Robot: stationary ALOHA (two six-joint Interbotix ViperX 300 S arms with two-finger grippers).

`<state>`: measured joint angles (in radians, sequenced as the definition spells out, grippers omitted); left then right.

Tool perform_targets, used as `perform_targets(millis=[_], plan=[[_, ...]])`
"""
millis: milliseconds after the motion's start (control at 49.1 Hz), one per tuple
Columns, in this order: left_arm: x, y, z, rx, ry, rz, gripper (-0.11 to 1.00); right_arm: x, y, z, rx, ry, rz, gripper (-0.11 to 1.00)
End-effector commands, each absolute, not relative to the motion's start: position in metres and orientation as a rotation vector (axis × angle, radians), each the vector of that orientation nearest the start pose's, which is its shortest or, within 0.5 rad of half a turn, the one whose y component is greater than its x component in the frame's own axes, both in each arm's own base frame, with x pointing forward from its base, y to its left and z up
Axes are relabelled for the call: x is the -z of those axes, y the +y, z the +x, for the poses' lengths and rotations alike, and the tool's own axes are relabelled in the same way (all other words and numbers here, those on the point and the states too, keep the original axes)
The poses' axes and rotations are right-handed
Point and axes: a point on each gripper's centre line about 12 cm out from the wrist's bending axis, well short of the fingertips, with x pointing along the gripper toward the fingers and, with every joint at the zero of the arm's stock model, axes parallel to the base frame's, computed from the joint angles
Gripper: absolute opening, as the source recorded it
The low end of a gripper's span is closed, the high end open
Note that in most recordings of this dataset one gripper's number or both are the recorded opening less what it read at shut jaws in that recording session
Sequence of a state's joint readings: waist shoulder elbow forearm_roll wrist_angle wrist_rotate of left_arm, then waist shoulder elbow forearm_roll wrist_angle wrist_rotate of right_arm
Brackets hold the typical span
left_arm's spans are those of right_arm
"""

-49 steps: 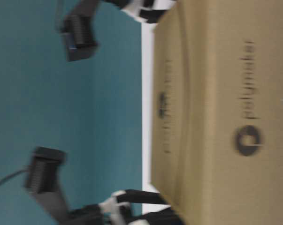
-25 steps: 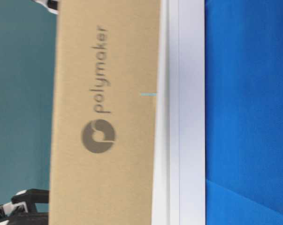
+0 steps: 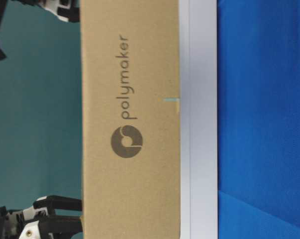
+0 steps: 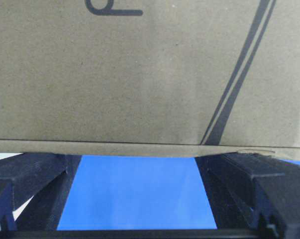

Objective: Place the cardboard box on the stand after clamping it between your arms.
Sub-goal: 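Lift the clamped box with both arms and carry it toward the stand, then move the box over the white stand and lower it onto the top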

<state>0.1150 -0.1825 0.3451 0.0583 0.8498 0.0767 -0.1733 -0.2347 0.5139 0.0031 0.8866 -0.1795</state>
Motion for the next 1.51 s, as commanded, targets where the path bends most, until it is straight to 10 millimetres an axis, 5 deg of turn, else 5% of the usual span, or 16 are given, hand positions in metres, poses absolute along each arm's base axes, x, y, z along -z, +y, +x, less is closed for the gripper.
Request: perform_targets(millis=[0,713,1488], plan=[[-0.313,0.058,0.372,-0.118,0.902,0.060,0.88,-0.277,-0.058,0.346,0.059,0.973,-0.080,0.98],[-0.292,0.125,0.384,-0.190,0.917,0.143,0.88,-0.265,-0.124,0.358,0.127,0.963,-0.134,0.98],[-0.310,0.214,0.397,-0.331,0.863,0.184,0.88,-0.253,-0.209,0.366,0.142,0.964,-0.128,0.98]])
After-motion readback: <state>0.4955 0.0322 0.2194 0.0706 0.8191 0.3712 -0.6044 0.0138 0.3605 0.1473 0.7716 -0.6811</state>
